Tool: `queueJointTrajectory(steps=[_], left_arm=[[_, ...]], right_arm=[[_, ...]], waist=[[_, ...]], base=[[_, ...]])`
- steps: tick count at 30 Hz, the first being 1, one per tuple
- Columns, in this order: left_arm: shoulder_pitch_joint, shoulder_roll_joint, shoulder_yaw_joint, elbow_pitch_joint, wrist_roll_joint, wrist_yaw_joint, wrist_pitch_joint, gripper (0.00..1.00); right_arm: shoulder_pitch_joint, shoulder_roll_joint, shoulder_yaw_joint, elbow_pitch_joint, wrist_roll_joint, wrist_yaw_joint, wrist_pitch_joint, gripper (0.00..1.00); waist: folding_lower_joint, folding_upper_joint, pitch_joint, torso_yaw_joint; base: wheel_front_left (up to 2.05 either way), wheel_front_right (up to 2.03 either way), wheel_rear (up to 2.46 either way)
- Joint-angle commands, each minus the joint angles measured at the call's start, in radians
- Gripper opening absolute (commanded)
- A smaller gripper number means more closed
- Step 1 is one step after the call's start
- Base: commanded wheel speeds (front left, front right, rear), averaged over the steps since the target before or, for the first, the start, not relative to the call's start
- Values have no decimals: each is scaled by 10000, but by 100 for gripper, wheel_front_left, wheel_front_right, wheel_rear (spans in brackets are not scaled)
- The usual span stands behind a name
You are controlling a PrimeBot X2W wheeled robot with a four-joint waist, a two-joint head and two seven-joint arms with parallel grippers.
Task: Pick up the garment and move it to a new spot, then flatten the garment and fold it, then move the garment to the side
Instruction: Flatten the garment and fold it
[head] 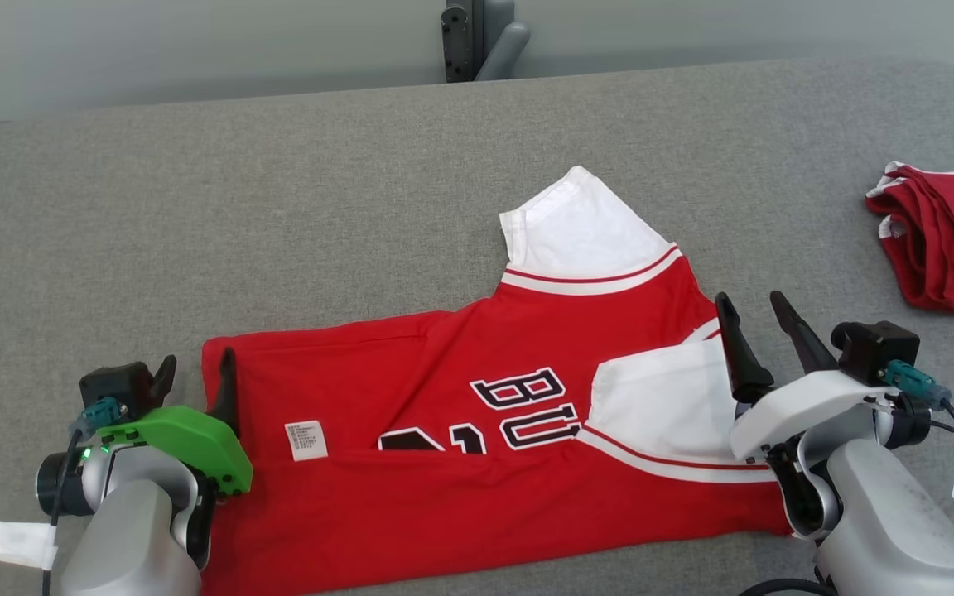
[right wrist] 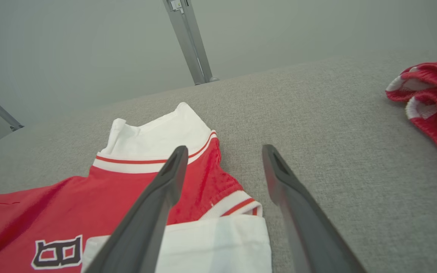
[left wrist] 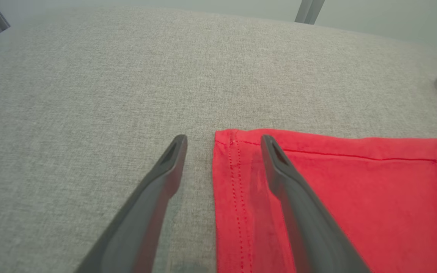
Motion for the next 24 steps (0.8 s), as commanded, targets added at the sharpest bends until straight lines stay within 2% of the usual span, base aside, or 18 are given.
queueJointTrajectory(steps=[1,9,11,13,14,16,17,18,19,20,22,24], left_arm=[[-214,88,-64,51,-162,20,1,100],[-672,142,-551,523,-595,19,1,100],[-683,132,-634,553,-628,19,1,100],[-752,138,-734,585,-705,19,1,88],[-818,160,-780,599,-725,19,1,78],[-929,123,-921,676,-782,19,1,47],[-974,73,-1022,762,-831,19,1,41],[-1035,61,-1115,818,-853,19,4,33],[-1092,64,-1196,833,-904,19,6,20],[-1143,83,-1255,788,-908,19,4,0],[-1239,76,-1359,605,-950,19,3,0],[-1358,106,-1416,329,-919,19,3,0]], right_arm=[[-186,-43,54,-31,68,-11,-25,100],[-802,-154,543,-126,181,-13,-25,100],[-912,-192,627,-104,213,-13,-25,97],[-1206,-295,840,-29,262,-11,-25,90],[-1393,-356,933,7,286,-13,-25,86],[-1740,-418,1161,123,332,-11,4,80],[-1950,-469,1252,179,378,-11,18,78],[-2170,-551,1302,229,384,-11,16,70],[-2377,-615,1351,306,417,-11,15,65],[-2562,-647,1372,430,485,-11,54,60],[-3031,-717,1396,704,526,-11,127,55],[-3542,-798,1469,1051,490,-11,304,60]], waist=[[0,0,142,-44],[0,0,509,-56],[0,0,556,-47],[0,0,659,-16],[0,0,711,8],[0,0,807,60],[0,0,853,95],[0,0,895,139],[0,0,939,188],[0,0,984,243],[0,0,1081,377],[0,0,1193,554]], base=[[0,0,0],[0,0,0],[0,0,0],[0,0,0],[0,0,0],[0,0,0],[0,0,0],[0,0,0],[0,0,0],[0,0,0],[0,0,0],[0,0,0]])
